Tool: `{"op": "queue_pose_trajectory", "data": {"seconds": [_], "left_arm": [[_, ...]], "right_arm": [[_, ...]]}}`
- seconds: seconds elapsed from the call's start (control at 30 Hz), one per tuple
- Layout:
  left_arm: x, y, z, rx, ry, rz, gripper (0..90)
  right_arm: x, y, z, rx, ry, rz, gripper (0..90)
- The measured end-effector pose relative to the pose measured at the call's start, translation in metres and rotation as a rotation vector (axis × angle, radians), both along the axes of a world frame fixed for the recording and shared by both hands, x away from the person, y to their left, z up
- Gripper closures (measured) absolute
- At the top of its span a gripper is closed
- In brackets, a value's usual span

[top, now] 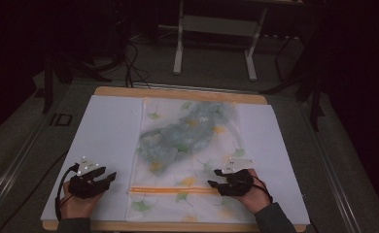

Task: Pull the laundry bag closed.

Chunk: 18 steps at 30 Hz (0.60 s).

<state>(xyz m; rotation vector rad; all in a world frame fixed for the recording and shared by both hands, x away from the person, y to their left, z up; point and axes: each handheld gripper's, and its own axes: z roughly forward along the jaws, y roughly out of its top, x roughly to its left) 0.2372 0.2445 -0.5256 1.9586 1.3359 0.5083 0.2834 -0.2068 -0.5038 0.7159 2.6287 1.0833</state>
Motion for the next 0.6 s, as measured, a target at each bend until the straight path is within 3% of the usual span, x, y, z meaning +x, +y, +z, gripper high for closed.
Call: {"op": "queue_pose_trajectory", "data": {"seconds": [0.6], "left_arm": [[0.000, 0.001, 0.001, 0.000, -0.002, -0.004, 52.1]], "right_arm": [[0.007, 0.039, 0.003, 0.001, 0.015, 0.084, 53.3]]}}
